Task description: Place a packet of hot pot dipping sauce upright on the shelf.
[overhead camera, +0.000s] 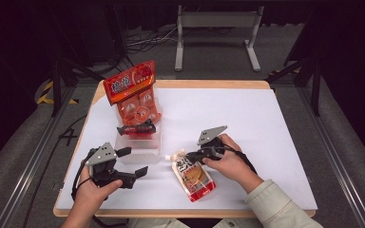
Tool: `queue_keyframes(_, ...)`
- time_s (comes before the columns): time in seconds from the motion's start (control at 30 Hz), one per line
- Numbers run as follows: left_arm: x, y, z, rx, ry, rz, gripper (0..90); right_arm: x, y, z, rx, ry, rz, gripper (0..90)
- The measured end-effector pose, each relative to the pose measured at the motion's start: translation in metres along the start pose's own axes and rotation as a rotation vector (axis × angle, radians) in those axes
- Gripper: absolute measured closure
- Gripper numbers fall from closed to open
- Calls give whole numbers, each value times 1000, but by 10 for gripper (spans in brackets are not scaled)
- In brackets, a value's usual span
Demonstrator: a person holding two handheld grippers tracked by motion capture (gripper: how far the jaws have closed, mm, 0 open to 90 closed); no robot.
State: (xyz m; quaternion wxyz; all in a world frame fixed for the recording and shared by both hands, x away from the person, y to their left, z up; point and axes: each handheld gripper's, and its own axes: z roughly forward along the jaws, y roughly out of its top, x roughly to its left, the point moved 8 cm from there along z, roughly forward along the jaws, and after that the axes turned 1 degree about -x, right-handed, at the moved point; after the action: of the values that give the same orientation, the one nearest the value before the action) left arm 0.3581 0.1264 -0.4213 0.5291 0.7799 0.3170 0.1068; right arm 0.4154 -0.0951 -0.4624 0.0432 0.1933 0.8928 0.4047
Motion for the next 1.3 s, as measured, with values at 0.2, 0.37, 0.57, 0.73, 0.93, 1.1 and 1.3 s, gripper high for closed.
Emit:
queue_keyframes(0.2, -1, 0, 0, 1, 0, 1, 77, -1, 8, -15, -56, -5, 7, 880)
queue_keyframes(0.37, -3, 1, 2, -2, -10, 2, 77, 1, 19, -33, -119, -16, -3, 881)
queue_keyframes(0.57, -5, 2, 3, -18, -19, 7, 80, 7, 30, -48, -184, 8, -6, 882)
queue_keyframes(0.73, -7, 4, 4, -34, -22, 11, 80, 11, 36, -56, -222, 13, -15, 883)
queue_keyframes(0.93, -8, 7, 7, -58, -17, 32, 90, 18, 49, -68, -281, -7, -55, 889)
queue_keyframes(1.1, -11, 10, 9, -79, -31, 37, 108, 18, 55, -74, -327, -5, -51, 891)
queue_keyframes(1.3, -16, 18, 13, -113, -57, 46, 121, 24, 61, -79, -394, 36, -43, 893)
